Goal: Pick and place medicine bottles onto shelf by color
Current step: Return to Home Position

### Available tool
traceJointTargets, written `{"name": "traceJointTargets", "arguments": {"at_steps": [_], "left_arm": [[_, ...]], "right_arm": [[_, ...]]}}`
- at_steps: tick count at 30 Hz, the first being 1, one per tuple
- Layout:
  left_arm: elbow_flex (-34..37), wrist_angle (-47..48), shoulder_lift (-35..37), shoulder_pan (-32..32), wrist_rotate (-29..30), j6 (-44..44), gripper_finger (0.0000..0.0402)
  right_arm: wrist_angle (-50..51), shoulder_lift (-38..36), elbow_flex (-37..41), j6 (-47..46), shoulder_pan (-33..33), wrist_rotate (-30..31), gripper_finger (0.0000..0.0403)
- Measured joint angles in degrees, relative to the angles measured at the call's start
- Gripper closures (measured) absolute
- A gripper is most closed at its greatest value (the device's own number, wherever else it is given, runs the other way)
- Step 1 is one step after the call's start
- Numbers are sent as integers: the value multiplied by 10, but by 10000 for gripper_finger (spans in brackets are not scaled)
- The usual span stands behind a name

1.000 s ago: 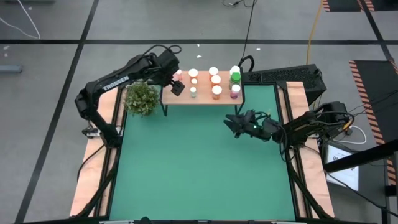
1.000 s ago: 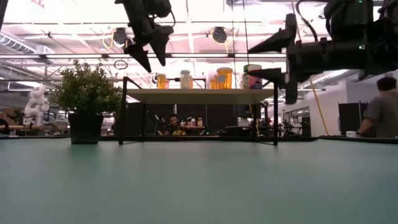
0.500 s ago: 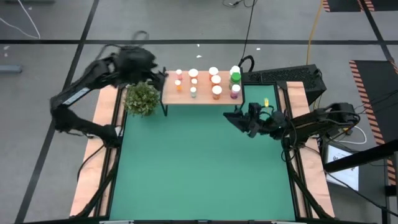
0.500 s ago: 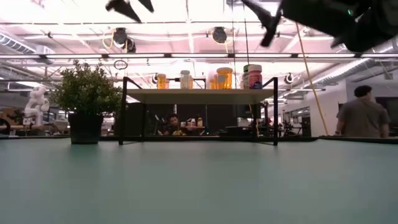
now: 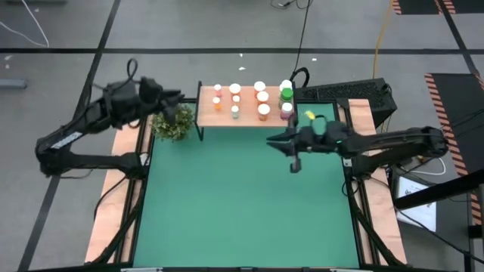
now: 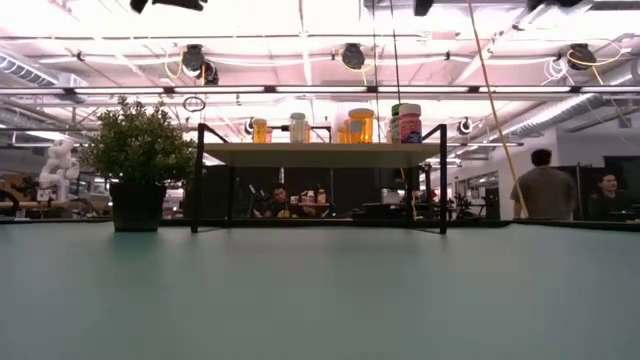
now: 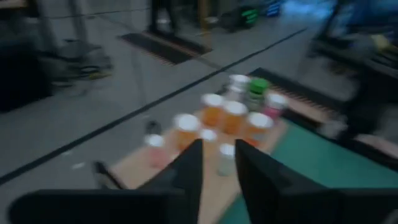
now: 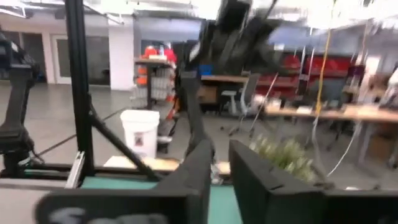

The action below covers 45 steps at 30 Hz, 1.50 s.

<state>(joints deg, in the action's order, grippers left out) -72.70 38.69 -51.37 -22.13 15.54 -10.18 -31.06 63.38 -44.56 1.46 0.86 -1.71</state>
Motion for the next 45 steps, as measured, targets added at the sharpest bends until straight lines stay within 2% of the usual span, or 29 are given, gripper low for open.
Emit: {"name": "traceJointTargets", "arguments": {"at_steps": [2,4,6,8,11,13,19,24,28,32,36,40,45], "left_arm": [[67,-47,46,9,-32,-11,319],[126,-107,91,18,-102,-23,351],[170,-175,130,24,-165,-35,381],[200,-212,166,30,-196,-35,395],[227,-199,207,31,-197,35,387],[243,-167,227,31,-188,77,379],[310,-127,252,31,-186,72,372],[386,-179,270,31,-217,60,371],[435,-235,283,31,-261,51,371],[470,-214,281,31,-223,107,371],[509,-205,276,31,-217,89,371],[547,-230,285,40,-261,70,372],[572,-230,306,65,-329,53,397]], "right_arm": [[38,-46,-2,24,0,1,372],[98,-95,-2,50,0,2,393],[173,-151,-1,75,0,18,399],[227,-202,-1,89,0,48,396],[294,-265,-1,103,3,103,400],[332,-296,-1,104,6,111,402],[458,-352,-1,99,8,107,402],[516,-376,-1,98,8,107,402],[504,-394,18,118,8,132,402],[439,-411,79,124,11,167,402],[340,-428,150,93,12,167,402],[274,-443,216,90,12,167,402],[181,-463,297,70,12,167,403]]}}
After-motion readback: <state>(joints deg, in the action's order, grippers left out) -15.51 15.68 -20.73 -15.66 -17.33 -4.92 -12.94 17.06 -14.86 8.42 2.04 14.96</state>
